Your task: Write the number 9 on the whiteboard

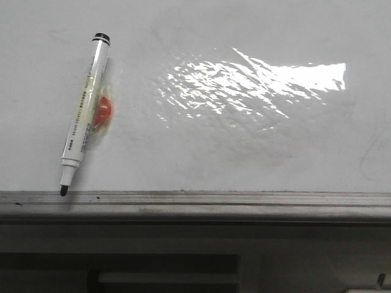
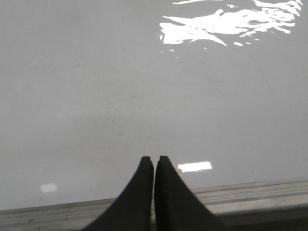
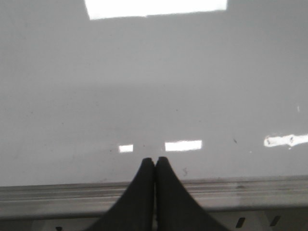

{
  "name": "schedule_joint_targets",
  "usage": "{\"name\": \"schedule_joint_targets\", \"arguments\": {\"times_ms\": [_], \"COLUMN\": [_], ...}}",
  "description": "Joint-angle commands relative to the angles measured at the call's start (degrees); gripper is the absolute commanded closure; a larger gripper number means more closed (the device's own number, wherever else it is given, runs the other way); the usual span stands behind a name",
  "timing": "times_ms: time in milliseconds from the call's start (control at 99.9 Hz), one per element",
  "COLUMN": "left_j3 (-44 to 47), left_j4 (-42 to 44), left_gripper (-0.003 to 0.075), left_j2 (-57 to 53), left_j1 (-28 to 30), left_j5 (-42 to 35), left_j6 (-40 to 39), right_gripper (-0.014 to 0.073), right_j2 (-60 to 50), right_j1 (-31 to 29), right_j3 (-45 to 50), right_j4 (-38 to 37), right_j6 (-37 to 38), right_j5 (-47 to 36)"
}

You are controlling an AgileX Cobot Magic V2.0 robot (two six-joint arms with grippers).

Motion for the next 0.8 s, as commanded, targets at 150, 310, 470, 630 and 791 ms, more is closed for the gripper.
{"name": "schedule_joint_targets", "arguments": {"times_ms": [150, 310, 470, 630, 791], "left_j3": [1.10, 1.10, 0.88, -2.44, -10.72], "left_j4": [0.22, -0.08, -0.08, -3.42, -2.31], "left_gripper": [0.0741, 0.0741, 0.0741, 0.0741, 0.0741], "left_j2": [-1.53, -1.53, -1.53, -1.53, 1.20], "left_j1": [0.24, 0.24, 0.24, 0.24, 0.24], "left_j5": [-8.50, -15.31, -20.04, -15.88, -2.16], "left_j6": [-0.40, -0.40, -1.12, -4.39, -4.16], "right_gripper": [0.0656, 0.0656, 0.0656, 0.0656, 0.0656], "right_j2": [-0.91, -0.82, -0.82, -0.82, 2.80], "right_j1": [-0.33, -0.33, -0.33, -0.33, -0.10], "right_j3": [1.58, 1.58, 1.24, -2.05, -8.30], "right_j4": [-2.30, -2.30, -2.30, -2.30, 0.48], "right_j6": [0.02, 0.02, 0.02, 0.02, 0.02], "right_j5": [-7.21, -17.22, -28.24, -17.01, -8.76]}}
